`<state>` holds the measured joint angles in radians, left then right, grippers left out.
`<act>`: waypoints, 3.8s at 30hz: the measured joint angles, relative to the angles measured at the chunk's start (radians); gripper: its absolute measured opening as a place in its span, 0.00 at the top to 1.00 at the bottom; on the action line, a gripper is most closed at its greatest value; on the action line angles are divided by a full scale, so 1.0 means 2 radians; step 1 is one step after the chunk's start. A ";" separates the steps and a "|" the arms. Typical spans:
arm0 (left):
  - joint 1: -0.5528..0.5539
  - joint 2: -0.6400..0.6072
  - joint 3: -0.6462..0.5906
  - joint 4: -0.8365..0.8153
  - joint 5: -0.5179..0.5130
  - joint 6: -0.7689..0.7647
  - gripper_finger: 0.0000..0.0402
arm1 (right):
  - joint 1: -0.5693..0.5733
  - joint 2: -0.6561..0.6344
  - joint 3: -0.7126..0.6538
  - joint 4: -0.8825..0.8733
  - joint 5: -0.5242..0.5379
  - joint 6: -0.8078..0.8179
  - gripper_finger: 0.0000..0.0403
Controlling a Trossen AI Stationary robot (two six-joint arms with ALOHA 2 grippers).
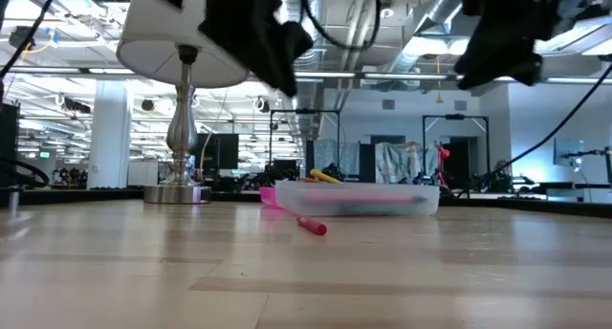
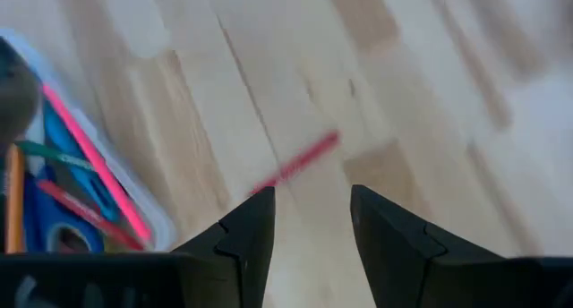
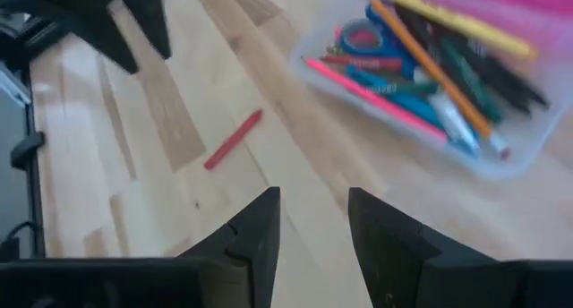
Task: Pick & place school supplies into a supply box
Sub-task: Put the red crayon into the pink supply box
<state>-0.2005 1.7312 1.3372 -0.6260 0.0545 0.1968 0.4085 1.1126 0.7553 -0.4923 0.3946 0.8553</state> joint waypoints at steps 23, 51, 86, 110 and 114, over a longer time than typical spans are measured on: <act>0.025 0.118 0.008 0.063 0.027 0.248 0.65 | 0.221 0.171 -0.013 0.017 0.119 0.444 0.69; 0.030 0.142 0.008 0.086 0.065 0.285 0.65 | 0.263 0.289 -0.013 0.118 0.149 0.505 0.69; 0.041 0.173 0.010 0.047 0.084 0.198 0.65 | 0.264 0.288 -0.013 0.164 0.143 0.498 0.69; 0.039 0.174 0.008 0.057 0.070 -0.041 0.74 | 0.264 0.288 -0.013 0.161 0.142 0.484 0.69; 0.039 0.174 0.008 0.060 0.069 -0.046 0.87 | 0.264 0.288 -0.013 0.161 0.141 0.484 0.69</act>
<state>-0.1215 2.0792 1.3530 -0.5064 0.1922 0.1051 0.9356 1.6886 0.7300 -0.1711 0.6758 1.8229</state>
